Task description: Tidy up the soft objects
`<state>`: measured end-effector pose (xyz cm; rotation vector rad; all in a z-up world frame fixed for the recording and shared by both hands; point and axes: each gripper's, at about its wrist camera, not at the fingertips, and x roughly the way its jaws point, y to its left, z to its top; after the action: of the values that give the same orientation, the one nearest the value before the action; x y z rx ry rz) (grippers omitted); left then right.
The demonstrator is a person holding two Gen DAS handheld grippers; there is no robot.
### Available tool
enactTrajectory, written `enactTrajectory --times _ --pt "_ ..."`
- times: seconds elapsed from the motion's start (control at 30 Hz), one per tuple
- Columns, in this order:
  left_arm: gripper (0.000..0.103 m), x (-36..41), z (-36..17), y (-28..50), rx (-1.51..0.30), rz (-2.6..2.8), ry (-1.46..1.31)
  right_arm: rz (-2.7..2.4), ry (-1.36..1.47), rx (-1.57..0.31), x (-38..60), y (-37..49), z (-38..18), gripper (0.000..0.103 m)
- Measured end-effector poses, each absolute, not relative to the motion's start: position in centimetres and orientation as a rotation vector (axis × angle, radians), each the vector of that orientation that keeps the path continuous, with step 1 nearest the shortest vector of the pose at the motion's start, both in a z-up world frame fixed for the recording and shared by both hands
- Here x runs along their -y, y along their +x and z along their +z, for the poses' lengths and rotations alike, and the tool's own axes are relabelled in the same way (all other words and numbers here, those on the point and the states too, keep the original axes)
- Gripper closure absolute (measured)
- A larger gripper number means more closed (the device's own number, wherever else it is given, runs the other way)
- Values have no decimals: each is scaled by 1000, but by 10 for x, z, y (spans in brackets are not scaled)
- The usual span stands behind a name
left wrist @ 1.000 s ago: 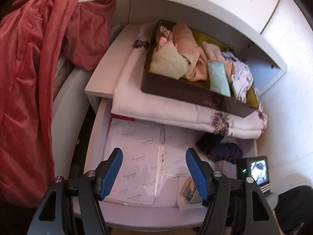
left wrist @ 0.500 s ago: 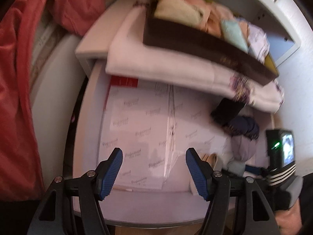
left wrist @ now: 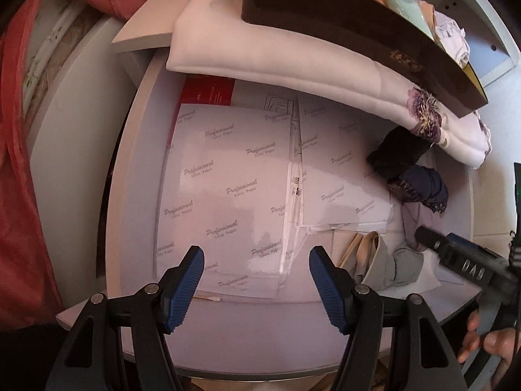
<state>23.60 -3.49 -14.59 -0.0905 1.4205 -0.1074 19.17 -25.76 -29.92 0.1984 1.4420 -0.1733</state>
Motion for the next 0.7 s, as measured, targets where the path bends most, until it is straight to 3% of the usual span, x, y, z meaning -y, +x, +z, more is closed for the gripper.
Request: enactTrajectory --times 0.37,0.7 --pt "35 29 -145 239 -1422 -112 -177 -101 -164 -1332 219 232 -288 29" --pt "35 21 -143 243 -1408 -79 -252 -103 -143 -1258 210 279 -295 38"
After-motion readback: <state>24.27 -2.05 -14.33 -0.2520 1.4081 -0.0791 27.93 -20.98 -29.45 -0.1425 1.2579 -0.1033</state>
